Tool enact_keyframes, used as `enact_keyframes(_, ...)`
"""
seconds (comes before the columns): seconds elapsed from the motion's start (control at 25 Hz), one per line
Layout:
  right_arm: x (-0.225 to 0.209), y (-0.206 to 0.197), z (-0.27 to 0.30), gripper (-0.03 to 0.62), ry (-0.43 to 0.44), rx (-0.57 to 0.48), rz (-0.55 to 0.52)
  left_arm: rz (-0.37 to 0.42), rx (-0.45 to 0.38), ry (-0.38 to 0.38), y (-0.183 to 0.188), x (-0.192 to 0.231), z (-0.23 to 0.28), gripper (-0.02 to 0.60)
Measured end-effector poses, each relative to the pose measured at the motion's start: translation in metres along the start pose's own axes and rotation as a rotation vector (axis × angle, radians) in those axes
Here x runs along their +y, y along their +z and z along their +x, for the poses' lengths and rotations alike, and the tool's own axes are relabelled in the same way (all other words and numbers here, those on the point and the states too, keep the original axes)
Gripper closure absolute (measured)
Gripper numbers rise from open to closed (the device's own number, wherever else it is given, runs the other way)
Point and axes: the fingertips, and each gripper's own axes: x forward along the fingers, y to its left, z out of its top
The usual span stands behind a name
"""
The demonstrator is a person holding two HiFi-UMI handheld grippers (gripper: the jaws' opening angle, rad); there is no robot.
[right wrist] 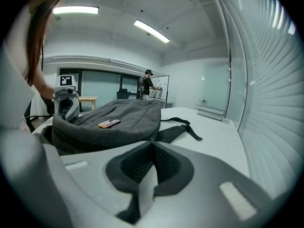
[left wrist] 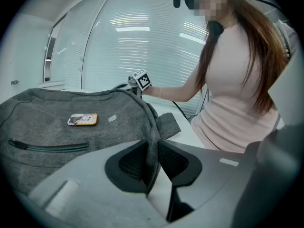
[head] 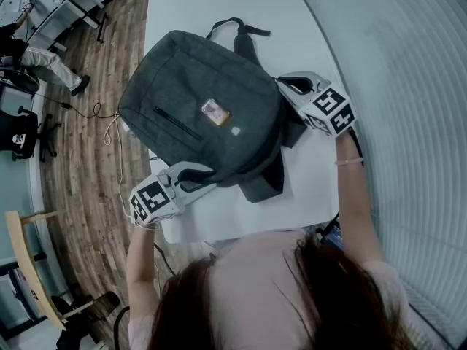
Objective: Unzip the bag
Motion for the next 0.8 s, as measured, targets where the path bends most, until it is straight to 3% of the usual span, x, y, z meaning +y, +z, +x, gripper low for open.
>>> enact_keyframes(0.24, -0.007, 0.003, 0.012, 0.583, 0.092, -0.016, -0.018, -0.001, 0.007, -0.011, 0.0, 0.002, 0.0, 0.495)
enact_keyframes(0.8, -0.021, 0.012, 0.044, 0.583, 0.131, -0.059, -0.01, 0.0, 0.008, -0.017, -0.001, 0.001, 0.001, 0.495)
